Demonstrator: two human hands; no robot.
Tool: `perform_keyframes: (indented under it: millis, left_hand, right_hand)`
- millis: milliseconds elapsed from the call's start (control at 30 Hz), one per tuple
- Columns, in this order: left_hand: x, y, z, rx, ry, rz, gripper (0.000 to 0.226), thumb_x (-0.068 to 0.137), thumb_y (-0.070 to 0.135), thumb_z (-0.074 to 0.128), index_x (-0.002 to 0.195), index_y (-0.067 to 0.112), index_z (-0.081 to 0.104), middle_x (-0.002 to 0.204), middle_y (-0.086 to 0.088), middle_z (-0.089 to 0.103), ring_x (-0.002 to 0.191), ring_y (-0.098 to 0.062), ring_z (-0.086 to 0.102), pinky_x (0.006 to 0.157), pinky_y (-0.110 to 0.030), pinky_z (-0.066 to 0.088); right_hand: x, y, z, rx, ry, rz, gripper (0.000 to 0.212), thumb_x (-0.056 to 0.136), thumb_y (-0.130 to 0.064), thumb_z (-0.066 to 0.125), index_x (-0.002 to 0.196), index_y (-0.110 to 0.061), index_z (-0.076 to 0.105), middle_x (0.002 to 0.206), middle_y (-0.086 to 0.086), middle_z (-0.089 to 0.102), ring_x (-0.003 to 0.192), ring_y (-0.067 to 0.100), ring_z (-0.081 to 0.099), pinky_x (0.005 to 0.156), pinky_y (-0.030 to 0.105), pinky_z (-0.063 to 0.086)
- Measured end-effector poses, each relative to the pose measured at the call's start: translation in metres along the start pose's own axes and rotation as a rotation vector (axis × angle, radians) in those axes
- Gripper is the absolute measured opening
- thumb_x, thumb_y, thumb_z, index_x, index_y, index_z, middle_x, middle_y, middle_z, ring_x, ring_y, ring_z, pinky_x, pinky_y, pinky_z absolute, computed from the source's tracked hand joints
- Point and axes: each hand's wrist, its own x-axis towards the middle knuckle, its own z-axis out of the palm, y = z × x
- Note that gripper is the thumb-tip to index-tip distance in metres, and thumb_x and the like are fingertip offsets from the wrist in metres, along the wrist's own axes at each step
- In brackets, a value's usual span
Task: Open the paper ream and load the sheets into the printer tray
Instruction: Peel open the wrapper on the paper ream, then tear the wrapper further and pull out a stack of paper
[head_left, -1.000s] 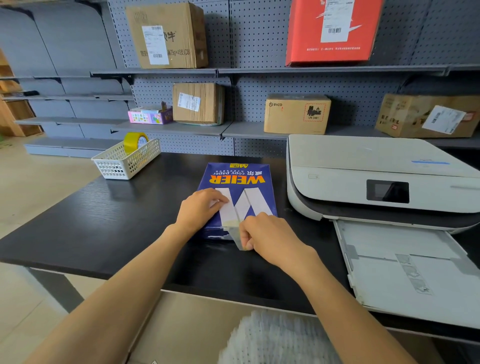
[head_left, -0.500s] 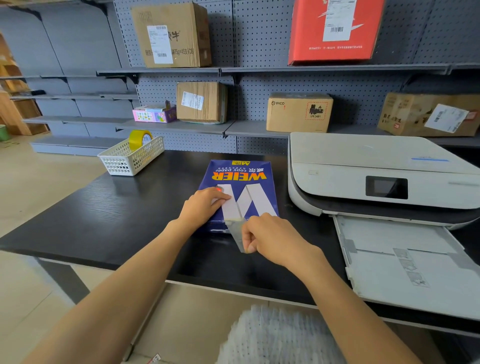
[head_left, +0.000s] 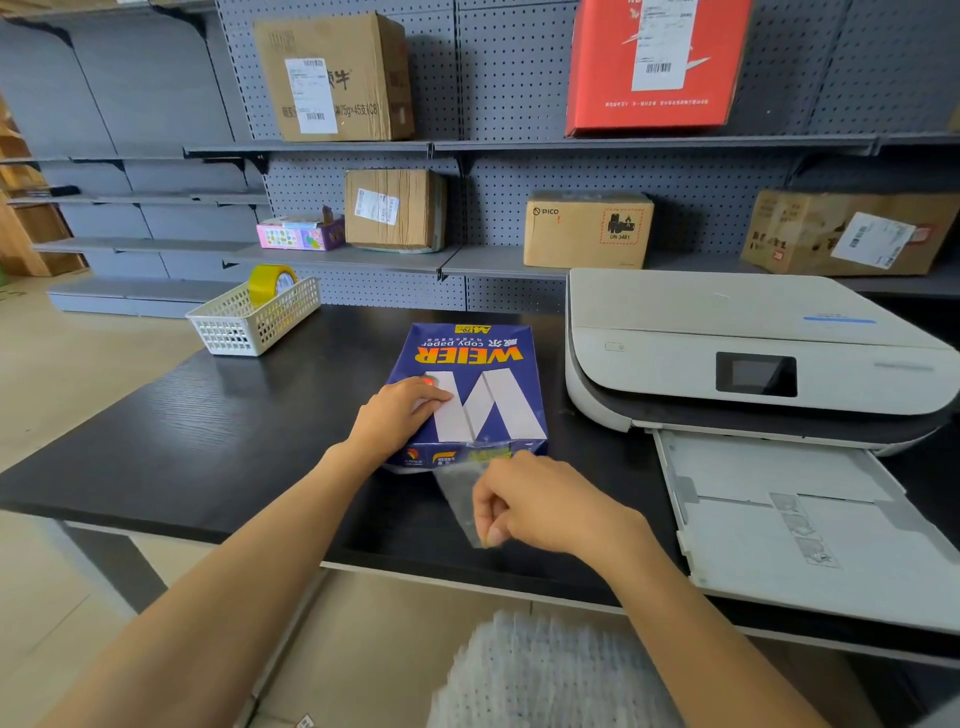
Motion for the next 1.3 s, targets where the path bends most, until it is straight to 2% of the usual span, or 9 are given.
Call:
perform_keyframes:
  millis: [100,267,400,533,700,867,1000,1133,1300]
  left_hand:
    - [0.000,0.000,0.000,0.001,-0.001,0.005,0.027,0.099,0.035,0.050,0.122,0.036,0.065,0.146,0.007,0.049,0.129,-0.023,0.050,0.096,-0.046,0.045]
    - [-0.004,0.006,-0.001,0.022,-0.011,0.000,0.031,0.100,0.037,0.047,0.126,0.031,0.062,0.147,0.007,0.048,0.128,-0.023,0.051,0.096,-0.044,0.046]
    - [-0.013,0.014,0.001,0.054,-0.036,-0.013,0.037,0.101,0.043,0.039,0.132,0.031,0.057,0.150,0.009,0.043,0.128,-0.019,0.050,0.096,-0.044,0.045]
    - [-0.020,0.018,0.007,0.061,0.008,0.020,0.040,0.101,0.044,0.034,0.131,0.028,0.055,0.144,0.007,0.050,0.122,-0.020,0.054,0.093,-0.039,0.047]
    - [-0.027,0.016,0.011,0.100,0.018,0.046,0.042,0.101,0.047,0.032,0.133,0.029,0.052,0.141,0.005,0.053,0.119,-0.022,0.056,0.094,-0.039,0.047]
    - [-0.029,0.020,0.009,0.121,0.004,0.044,0.042,0.101,0.045,0.034,0.137,0.027,0.048,0.143,0.005,0.051,0.121,-0.020,0.055,0.096,-0.038,0.047]
    - [-0.031,0.019,0.011,0.120,0.048,0.065,0.040,0.101,0.044,0.034,0.134,0.028,0.051,0.140,0.005,0.054,0.119,-0.019,0.056,0.095,-0.038,0.047]
    - [-0.034,0.020,0.010,0.115,0.074,0.094,0.039,0.101,0.043,0.036,0.132,0.027,0.054,0.137,0.006,0.057,0.118,-0.017,0.057,0.095,-0.036,0.047]
    - [-0.038,0.021,0.005,0.103,0.095,0.162,0.036,0.101,0.041,0.040,0.128,0.025,0.058,0.132,0.007,0.061,0.118,-0.011,0.057,0.094,-0.030,0.046]
  right_hand:
    - [-0.006,-0.002,0.007,0.001,-0.021,-0.007,0.013,0.083,-0.006,0.066,0.084,-0.017,0.073,0.074,-0.008,0.062,0.077,0.014,0.062,0.073,0.029,0.045]
    - [-0.009,-0.002,0.005,0.023,-0.043,-0.025,0.013,0.085,-0.008,0.067,0.081,-0.021,0.070,0.075,-0.009,0.061,0.075,0.011,0.059,0.070,0.027,0.043]
    - [-0.008,0.003,0.004,0.027,-0.019,-0.029,0.011,0.085,-0.010,0.067,0.087,-0.018,0.073,0.084,-0.007,0.072,0.083,0.012,0.067,0.075,0.031,0.053]
    - [-0.012,0.003,0.000,0.088,-0.101,-0.042,0.014,0.088,-0.012,0.065,0.093,-0.021,0.075,0.088,-0.004,0.076,0.081,0.011,0.071,0.082,0.034,0.058]
    - [-0.023,0.001,0.000,0.123,-0.207,-0.061,0.022,0.093,-0.010,0.060,0.103,-0.017,0.077,0.063,-0.018,0.066,0.083,0.011,0.074,0.087,0.031,0.056]
    - [-0.027,0.001,-0.002,0.153,-0.197,-0.061,0.018,0.092,-0.011,0.061,0.099,-0.012,0.077,0.089,0.003,0.079,0.085,0.011,0.075,0.087,0.024,0.056]
    - [-0.023,0.007,-0.002,0.163,-0.097,-0.031,0.017,0.091,-0.017,0.060,0.092,-0.015,0.077,0.084,-0.001,0.079,0.078,0.008,0.074,0.087,0.032,0.058]
    - [-0.013,0.015,-0.002,0.116,0.069,0.014,0.018,0.094,-0.029,0.058,0.090,-0.019,0.072,0.079,-0.004,0.077,0.072,0.006,0.073,0.082,0.031,0.058]
    - [0.015,0.032,0.002,0.041,0.389,0.096,0.013,0.097,-0.034,0.054,0.097,-0.026,0.065,0.095,-0.002,0.072,0.087,0.014,0.065,0.071,0.031,0.054]
